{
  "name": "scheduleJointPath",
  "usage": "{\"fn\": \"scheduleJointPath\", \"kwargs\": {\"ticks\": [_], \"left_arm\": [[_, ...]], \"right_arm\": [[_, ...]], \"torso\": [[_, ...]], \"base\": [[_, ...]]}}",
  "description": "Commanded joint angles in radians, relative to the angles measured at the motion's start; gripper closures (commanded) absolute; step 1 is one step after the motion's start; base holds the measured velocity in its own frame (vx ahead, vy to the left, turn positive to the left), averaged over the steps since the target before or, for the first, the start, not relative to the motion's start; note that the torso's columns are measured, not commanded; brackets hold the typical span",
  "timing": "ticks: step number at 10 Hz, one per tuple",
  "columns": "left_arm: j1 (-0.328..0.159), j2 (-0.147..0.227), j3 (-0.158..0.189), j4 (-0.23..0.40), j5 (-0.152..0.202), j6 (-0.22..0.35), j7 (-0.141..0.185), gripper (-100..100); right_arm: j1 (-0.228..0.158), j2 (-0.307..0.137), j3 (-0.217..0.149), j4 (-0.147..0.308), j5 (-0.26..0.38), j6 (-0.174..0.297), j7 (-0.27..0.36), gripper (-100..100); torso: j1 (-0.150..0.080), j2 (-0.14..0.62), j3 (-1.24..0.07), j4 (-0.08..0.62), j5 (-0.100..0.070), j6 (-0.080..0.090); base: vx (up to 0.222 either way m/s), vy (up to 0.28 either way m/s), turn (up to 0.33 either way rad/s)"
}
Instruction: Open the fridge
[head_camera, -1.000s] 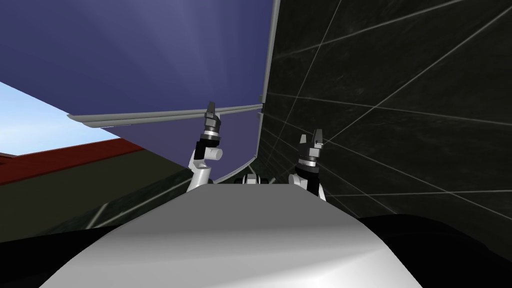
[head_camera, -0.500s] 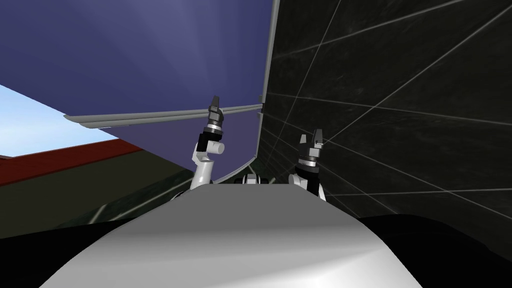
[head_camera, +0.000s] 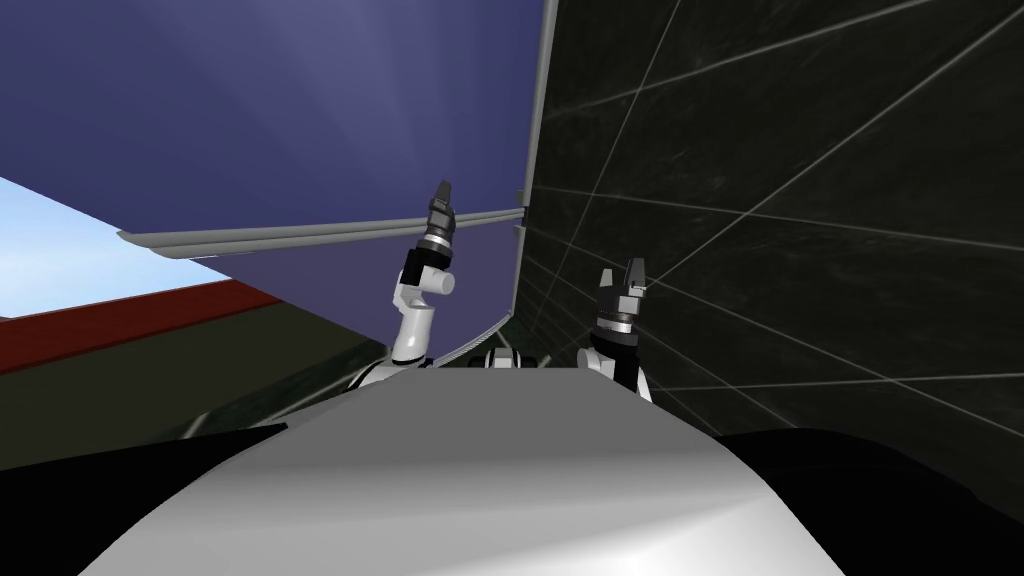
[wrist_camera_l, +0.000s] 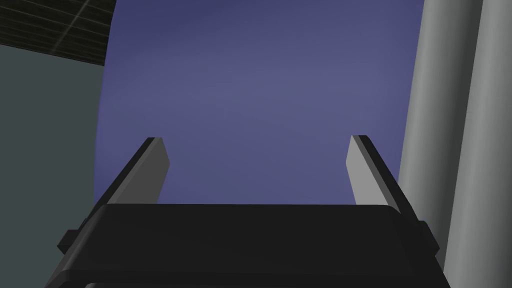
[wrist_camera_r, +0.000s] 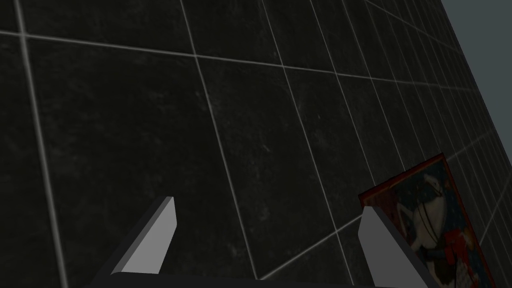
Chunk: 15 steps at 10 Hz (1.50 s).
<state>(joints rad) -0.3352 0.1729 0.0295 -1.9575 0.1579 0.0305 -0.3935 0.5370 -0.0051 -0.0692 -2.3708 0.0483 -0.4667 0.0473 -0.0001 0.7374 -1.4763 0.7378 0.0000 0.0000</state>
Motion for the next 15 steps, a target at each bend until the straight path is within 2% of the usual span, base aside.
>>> {"fn": "scheduleJointPath", "kwargs": {"ticks": [1, 2, 4, 5, 6, 7, 8, 9, 10, 11, 14, 15], "left_arm": [[-0.065, 0.003, 0.002, 0.010, 0.003, 0.043, -0.008, -100], [-0.095, 0.001, 0.000, 0.040, 0.004, 0.091, -0.023, -100], [-0.132, 0.001, 0.000, 0.040, 0.004, 0.092, -0.023, -100], [-0.174, 0.000, -0.002, 0.071, 0.005, 0.142, -0.038, -100], [-0.199, 0.000, -0.002, 0.071, 0.005, 0.142, -0.038, -100], [-0.233, -0.001, -0.005, 0.103, 0.006, 0.182, -0.052, -100], [-0.260, -0.001, -0.005, 0.103, 0.006, 0.191, -0.052, -100], [-0.266, -0.001, -0.005, 0.103, 0.006, 0.191, -0.052, -100], [-0.301, -0.002, -0.008, 0.136, 0.006, 0.237, -0.065, -100], [-0.331, -0.002, -0.008, 0.136, 0.006, 0.240, -0.065, -100], [-0.419, -0.002, -0.017, 0.204, 0.005, 0.323, -0.089, -100], [-0.449, -0.002, -0.017, 0.204, 0.005, 0.337, -0.089, -100]], "right_arm": [[0.000, 0.000, 0.000, 0.000, 0.000, 0.000, 0.000, 0], [0.000, 0.000, 0.000, 0.000, 0.000, 0.000, 0.000, 0], [0.000, 0.000, 0.000, 0.000, 0.000, 0.000, 0.000, 0], [0.000, 0.000, 0.000, 0.000, 0.000, 0.000, 0.000, 0], [0.000, 0.000, 0.000, 0.000, 0.000, 0.000, 0.000, 0], [0.000, 0.000, 0.000, 0.000, 0.000, 0.000, 0.000, 0], [0.000, 0.000, 0.000, 0.000, 0.000, 0.000, 0.000, 0], [0.000, 0.000, 0.000, 0.000, 0.000, 0.000, 0.000, 0], [0.000, 0.000, 0.000, 0.000, 0.000, 0.000, 0.000, 0], [0.000, 0.000, 0.000, 0.000, 0.000, 0.000, 0.000, 0], [0.000, 0.000, 0.000, 0.000, 0.000, 0.000, 0.000, 0], [0.000, 0.000, 0.000, 0.000, 0.000, 0.000, 0.000, 0]], "torso": [[0.000, 0.000, -0.001, 0.001, -0.001, 0.001], [0.000, -0.001, -0.001, 0.001, 0.000, 0.000], [0.000, -0.001, -0.001, 0.000, 0.000, 0.000], [0.000, 0.000, -0.001, 0.001, 0.000, 0.000], [0.000, -0.002, -0.002, 0.000, 0.000, 0.001], [0.000, -0.002, -0.002, 0.000, 0.000, 0.000], [0.000, -0.003, -0.003, -0.001, 0.000, 0.001], [0.000, -0.004, -0.003, -0.001, 0.000, 0.001], [0.000, -0.002, -0.002, -0.001, 0.000, 0.000], [0.000, -0.002, -0.002, 0.000, 0.000, 0.001], [0.000, -0.003, -0.002, -0.001, 0.000, 0.000], [0.000, -0.002, -0.002, -0.001, 0.000, 0.000]], "base": [[0.000, 0.000, 0.000], [0.008, 0.002, -0.021], [0.011, 0.002, -0.004], [0.000, 0.000, 0.000], [0.006, 0.001, -0.014], [0.014, 0.001, -0.010], [0.011, -0.001, -0.007], [0.012, -0.001, -0.008], [0.019, -0.004, -0.003], [0.014, -0.002, -0.004], [0.022, -0.001, -0.009], [0.021, -0.006, -0.001]]}}
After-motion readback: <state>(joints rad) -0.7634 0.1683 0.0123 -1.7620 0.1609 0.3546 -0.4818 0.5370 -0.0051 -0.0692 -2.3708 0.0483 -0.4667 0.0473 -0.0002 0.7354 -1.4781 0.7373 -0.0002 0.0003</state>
